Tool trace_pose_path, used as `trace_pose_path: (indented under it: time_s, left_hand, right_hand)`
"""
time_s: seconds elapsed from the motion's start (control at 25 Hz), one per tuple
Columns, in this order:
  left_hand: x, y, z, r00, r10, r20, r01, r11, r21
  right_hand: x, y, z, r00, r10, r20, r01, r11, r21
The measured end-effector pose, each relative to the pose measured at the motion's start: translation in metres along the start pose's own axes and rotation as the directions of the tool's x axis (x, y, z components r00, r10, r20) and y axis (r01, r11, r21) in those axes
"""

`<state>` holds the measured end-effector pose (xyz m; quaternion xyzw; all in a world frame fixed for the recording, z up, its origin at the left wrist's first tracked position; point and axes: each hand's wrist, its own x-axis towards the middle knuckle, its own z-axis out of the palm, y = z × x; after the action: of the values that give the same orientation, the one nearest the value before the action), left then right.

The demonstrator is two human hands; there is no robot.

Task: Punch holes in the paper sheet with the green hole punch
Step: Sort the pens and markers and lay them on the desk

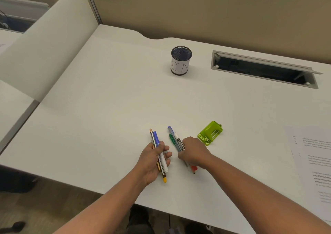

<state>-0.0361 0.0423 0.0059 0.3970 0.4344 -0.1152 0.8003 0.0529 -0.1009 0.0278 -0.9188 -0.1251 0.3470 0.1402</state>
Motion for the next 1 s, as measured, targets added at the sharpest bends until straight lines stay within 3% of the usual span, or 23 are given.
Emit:
trace_pose_path:
  time_s: [0.08, 0.16, 0.28, 0.44, 0.72, 1.0]
  left_hand:
    - [-0.003, 0.002, 0.000, 0.998, 0.004, 0.060, -0.002, 0.999, -0.032]
    - [-0.009, 0.007, 0.003, 0.980, 0.019, 0.200, -0.005, 0.997, -0.071]
    - [-0.019, 0.014, 0.008, 0.957, 0.072, 0.281, -0.036, 0.991, -0.130]
    - [-0.025, 0.023, 0.008, 0.981, 0.076, 0.176, -0.040, 0.979, -0.199]
    - [-0.014, 0.037, -0.015, 0.985, 0.070, 0.156, -0.015, 0.944, -0.331]
    - [-0.005, 0.054, -0.039, 0.974, 0.189, 0.122, -0.173, 0.977, -0.127]
  right_hand:
    - [-0.008, -0.008, -0.007, 0.998, -0.030, 0.054, 0.012, 0.953, 0.303]
    - [-0.021, -0.025, -0.014, 0.990, -0.115, 0.081, 0.067, 0.890, 0.452]
    - [-0.033, -0.054, -0.015, 0.980, -0.196, 0.035, 0.168, 0.907, 0.385]
    - [-0.041, -0.077, -0.013, 0.962, -0.257, -0.094, 0.271, 0.946, 0.177]
    - [-0.040, -0.098, -0.006, 0.930, -0.304, -0.206, 0.351, 0.900, 0.258]
    - [-0.024, -0.103, -0.011, 0.918, -0.285, -0.276, 0.392, 0.760, 0.518]
